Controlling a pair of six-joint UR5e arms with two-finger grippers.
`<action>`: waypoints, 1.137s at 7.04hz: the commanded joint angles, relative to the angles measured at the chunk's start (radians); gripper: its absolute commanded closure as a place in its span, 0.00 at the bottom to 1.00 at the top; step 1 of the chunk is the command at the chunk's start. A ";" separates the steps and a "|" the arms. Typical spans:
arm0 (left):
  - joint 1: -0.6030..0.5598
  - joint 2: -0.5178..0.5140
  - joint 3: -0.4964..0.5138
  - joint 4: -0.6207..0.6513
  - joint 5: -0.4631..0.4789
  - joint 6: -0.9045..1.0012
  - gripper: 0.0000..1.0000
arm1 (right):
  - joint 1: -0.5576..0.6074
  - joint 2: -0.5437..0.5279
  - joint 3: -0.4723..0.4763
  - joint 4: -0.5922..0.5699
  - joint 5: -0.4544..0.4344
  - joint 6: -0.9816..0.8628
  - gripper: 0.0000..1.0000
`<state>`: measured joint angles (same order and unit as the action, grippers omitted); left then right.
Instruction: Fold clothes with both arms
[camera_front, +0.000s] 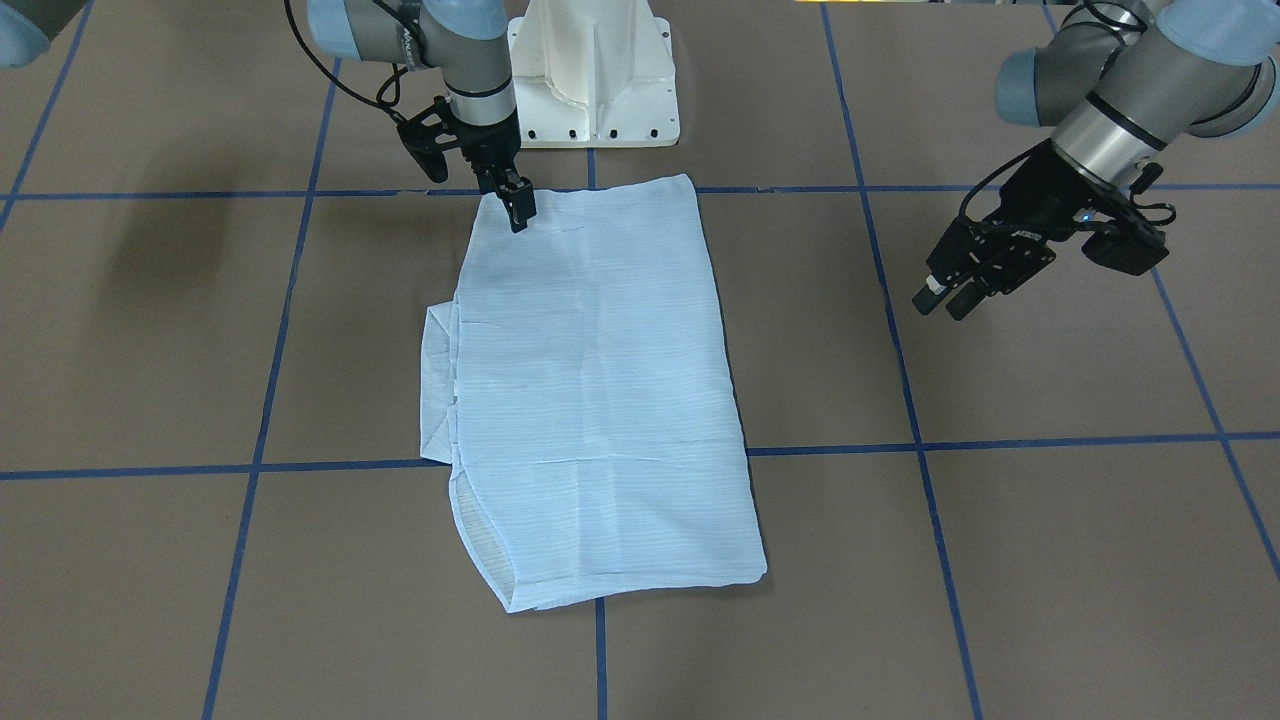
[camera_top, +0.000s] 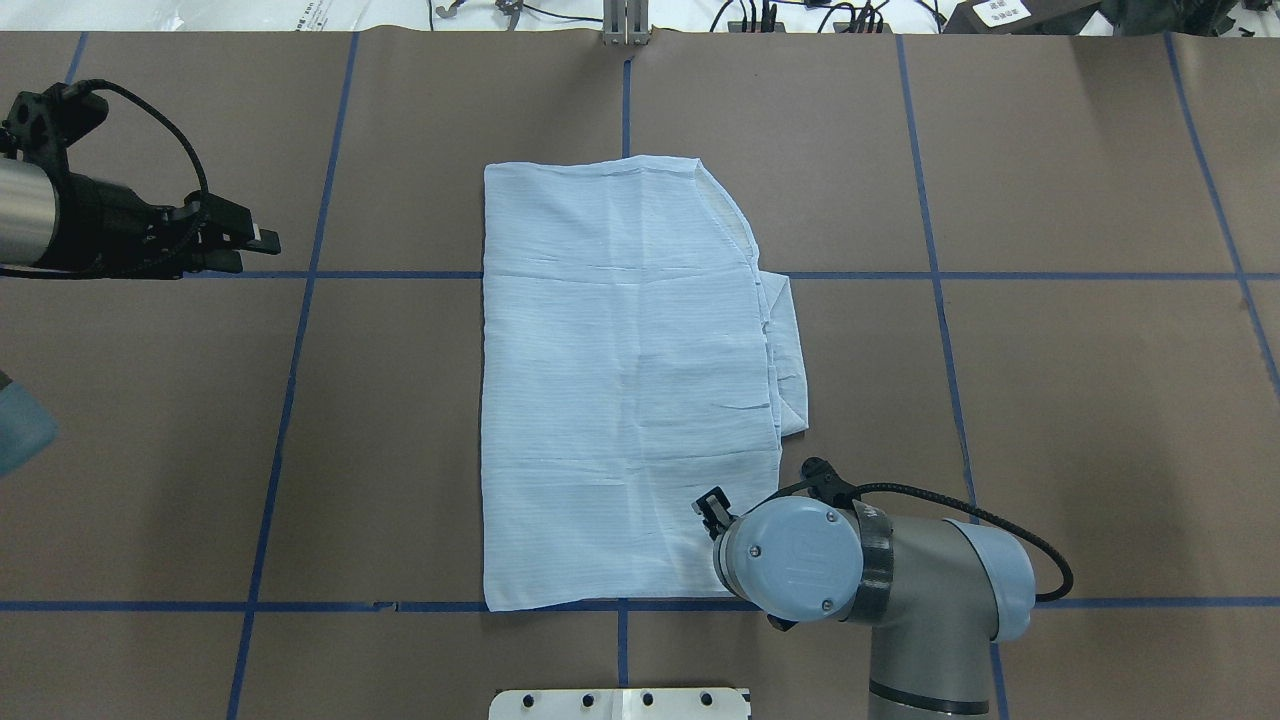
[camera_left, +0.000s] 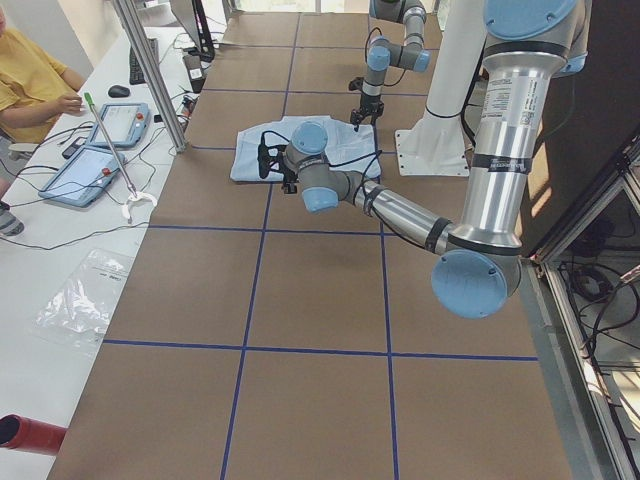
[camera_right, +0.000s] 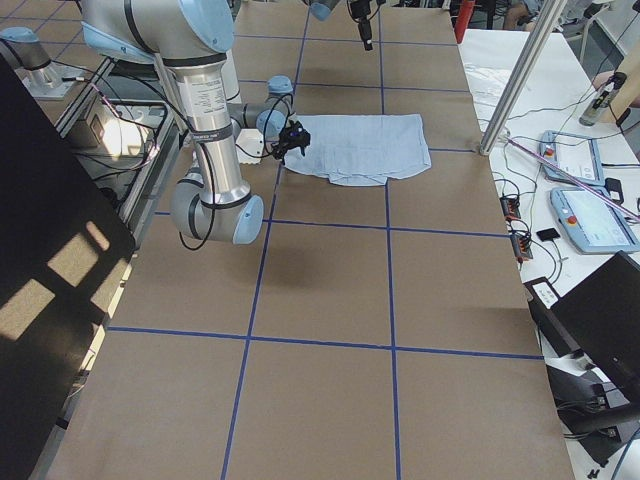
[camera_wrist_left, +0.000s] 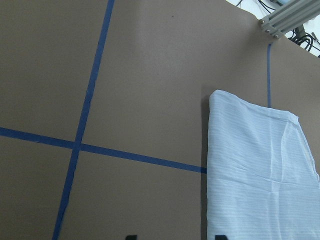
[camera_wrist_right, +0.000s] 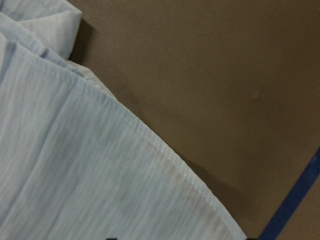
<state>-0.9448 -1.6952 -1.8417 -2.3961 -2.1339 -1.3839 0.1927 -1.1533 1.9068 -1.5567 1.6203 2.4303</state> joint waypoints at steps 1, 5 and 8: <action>-0.002 -0.001 -0.001 0.000 0.005 0.000 0.40 | -0.019 -0.011 -0.002 0.006 -0.003 0.010 0.11; -0.008 0.000 -0.008 0.000 0.005 0.000 0.40 | -0.028 -0.023 0.001 0.006 -0.013 0.010 0.86; -0.006 0.003 -0.016 0.002 0.006 -0.029 0.39 | -0.030 -0.016 0.008 0.006 -0.016 0.015 1.00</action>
<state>-0.9523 -1.6931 -1.8520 -2.3951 -2.1288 -1.3931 0.1627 -1.1720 1.9111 -1.5509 1.6060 2.4450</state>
